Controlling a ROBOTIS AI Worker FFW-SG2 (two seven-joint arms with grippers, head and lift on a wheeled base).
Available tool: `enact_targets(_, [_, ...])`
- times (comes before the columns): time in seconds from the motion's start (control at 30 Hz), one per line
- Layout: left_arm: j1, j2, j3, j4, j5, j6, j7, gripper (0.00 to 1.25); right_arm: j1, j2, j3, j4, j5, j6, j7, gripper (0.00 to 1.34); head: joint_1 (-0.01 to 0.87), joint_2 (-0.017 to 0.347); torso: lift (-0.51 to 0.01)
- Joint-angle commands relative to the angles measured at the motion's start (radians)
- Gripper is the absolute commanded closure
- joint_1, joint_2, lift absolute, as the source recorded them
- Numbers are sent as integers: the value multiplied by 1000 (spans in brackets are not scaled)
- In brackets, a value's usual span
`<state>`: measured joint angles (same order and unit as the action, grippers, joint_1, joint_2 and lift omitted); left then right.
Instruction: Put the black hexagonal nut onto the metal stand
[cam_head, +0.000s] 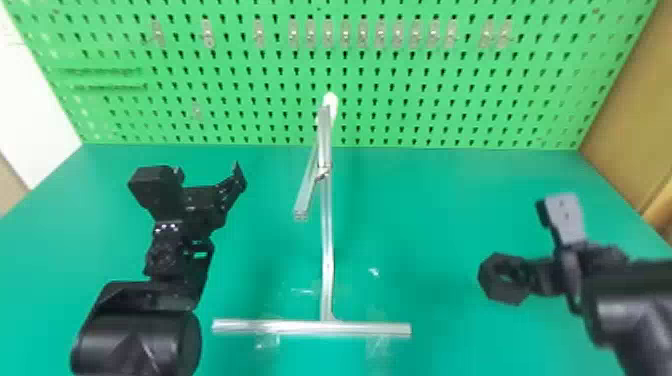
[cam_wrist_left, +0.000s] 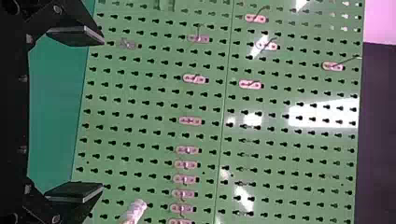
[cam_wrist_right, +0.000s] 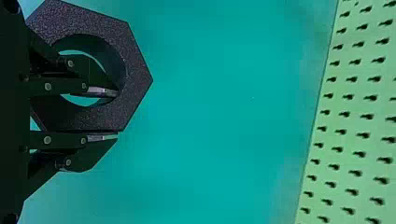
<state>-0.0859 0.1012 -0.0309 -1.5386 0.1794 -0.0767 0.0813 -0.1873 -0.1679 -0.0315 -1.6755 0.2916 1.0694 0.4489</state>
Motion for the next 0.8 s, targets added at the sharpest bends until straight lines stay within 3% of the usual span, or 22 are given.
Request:
enact_targets(0.0, [0,0,0,0,-3,0,0,176,-89,-48,84,-118,54,170,53,1049,693,81,-1])
enact_targets(0.27, [-3,2,0,0,-9,0,0,176,-297,-151,242,-219,97,350,203,1049,693,81,-1])
enact_targets(0.4, [-6,2,-3,0,-14,0,0,176,-394,-196,278,-219,41,369,226,1049,693,81,-1])
enact_targets(0.57, [-9,2,-3,0,-17,2,0,176,-501,-223,291,-204,-78,374,226,1049,693,81,-1])
enact_targets(0.77, [-11,2,-7,0,-23,2,0,176,-623,-231,303,-168,-201,363,226,1049,693,81,-1])
